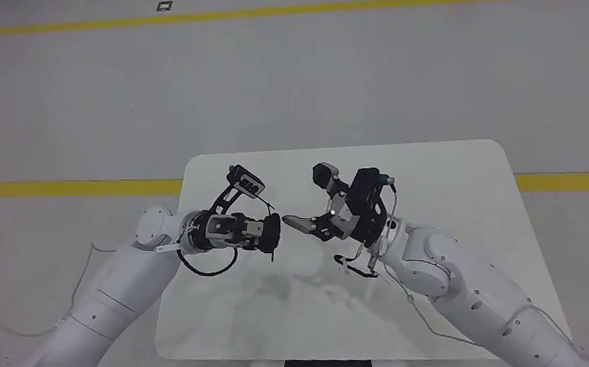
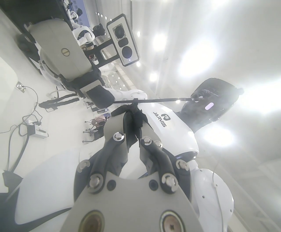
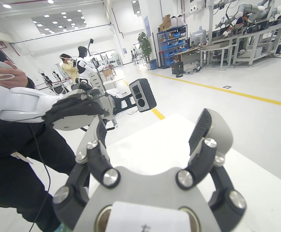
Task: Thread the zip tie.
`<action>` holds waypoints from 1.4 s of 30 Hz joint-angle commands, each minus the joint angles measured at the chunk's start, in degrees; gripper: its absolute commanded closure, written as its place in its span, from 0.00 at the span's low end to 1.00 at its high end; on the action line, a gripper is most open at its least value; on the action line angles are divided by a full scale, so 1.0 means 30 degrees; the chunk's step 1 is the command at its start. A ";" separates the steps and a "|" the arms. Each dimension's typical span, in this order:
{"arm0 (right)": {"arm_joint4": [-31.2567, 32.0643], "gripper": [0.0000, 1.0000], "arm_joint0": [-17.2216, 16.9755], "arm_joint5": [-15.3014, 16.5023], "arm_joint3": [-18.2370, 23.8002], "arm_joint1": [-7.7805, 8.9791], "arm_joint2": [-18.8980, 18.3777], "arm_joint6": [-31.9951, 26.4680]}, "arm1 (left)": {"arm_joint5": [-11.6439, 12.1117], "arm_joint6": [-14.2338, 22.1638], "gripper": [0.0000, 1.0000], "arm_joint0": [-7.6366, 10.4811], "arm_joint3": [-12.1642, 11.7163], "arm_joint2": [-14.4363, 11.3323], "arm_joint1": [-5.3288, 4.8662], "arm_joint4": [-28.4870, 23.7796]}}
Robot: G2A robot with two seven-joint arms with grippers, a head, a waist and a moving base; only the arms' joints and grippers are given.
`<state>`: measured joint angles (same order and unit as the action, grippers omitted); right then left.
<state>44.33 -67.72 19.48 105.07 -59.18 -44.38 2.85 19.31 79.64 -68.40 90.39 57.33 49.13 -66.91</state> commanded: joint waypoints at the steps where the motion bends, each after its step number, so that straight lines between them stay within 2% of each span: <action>1: -0.0043 0.00 0.0079 0.0000 -0.0008 0.0017 0.0086 0.0023 | 0.0000 0.0000 1.00 0.0000 0.0000 0.0000 0.0000 0.0000; 11: -0.0287 0.00 0.0578 0.0000 -0.0180 0.0017 0.0506 -0.0167 | 0.0000 0.0000 1.00 0.0000 0.0000 0.0000 0.0000 0.0000; 22: -0.0520 0.00 0.1049 0.0000 -0.0540 -0.0241 0.0804 -0.0502 | 0.0000 0.0000 1.00 0.0000 0.0000 0.0000 0.0000 0.0000; 42: -0.0558 0.00 0.0757 -0.0255 -0.1027 -0.0954 0.0233 -0.1169 | 0.0000 0.0000 1.00 0.0000 0.0000 0.0000 0.0000 0.0000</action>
<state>42.68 -65.43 18.70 102.02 -61.94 -43.59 -0.62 19.31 79.64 -68.40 90.39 57.33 49.13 -66.91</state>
